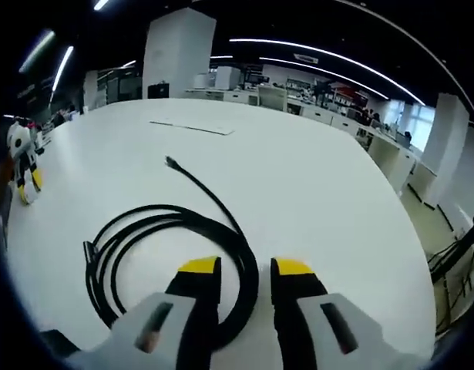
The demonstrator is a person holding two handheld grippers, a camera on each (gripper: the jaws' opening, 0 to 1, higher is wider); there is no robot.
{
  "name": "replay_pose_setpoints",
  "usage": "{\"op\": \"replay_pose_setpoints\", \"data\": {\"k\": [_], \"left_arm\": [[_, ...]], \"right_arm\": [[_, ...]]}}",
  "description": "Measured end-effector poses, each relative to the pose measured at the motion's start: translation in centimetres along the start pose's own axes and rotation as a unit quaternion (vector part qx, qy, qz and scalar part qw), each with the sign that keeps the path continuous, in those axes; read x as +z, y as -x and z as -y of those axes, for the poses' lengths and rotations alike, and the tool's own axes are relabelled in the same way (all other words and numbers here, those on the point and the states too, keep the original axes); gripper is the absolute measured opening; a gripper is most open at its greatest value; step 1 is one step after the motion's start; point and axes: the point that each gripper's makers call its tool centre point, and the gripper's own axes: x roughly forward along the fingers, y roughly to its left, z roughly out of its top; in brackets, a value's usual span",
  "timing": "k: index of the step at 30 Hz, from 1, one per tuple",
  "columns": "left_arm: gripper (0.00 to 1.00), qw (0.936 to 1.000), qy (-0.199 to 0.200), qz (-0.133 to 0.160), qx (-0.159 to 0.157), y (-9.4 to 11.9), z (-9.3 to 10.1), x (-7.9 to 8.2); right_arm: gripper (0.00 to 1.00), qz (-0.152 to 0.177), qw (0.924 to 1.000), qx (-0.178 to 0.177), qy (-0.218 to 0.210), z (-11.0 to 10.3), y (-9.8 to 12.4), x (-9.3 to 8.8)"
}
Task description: Plug the desk Type‑C cable into the charger adapter.
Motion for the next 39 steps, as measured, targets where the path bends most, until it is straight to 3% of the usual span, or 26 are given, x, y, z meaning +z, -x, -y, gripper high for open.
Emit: {"op": "replay_pose_setpoints", "data": {"k": [2,6,24,33,39], "left_arm": [[0.27,1.0000,0.000,0.002,0.000,0.0,0.0,0.0],[0.27,1.0000,0.001,0.002,-0.001,0.0,0.1,0.0],[0.27,0.9999,0.014,0.001,-0.003,0.0,0.0,-0.1],[0.27,0.9999,0.016,0.000,-0.003,0.0,0.1,-0.1],[0.27,0.9998,0.018,-0.005,-0.007,0.0,0.2,-0.1]], "right_arm": [[0.15,0.001,1.0000,0.006,-0.006,-0.2,-0.1,0.0],[0.12,-0.004,0.9999,0.013,-0.004,-0.5,-0.1,0.0],[0.06,0.004,0.9984,0.040,0.040,-1.0,-0.1,-0.2],[0.06,0.029,0.9932,0.094,0.063,-2.6,0.8,-0.4],[0.06,0.052,0.9823,0.150,0.099,-5.0,2.1,-0.6]]}}
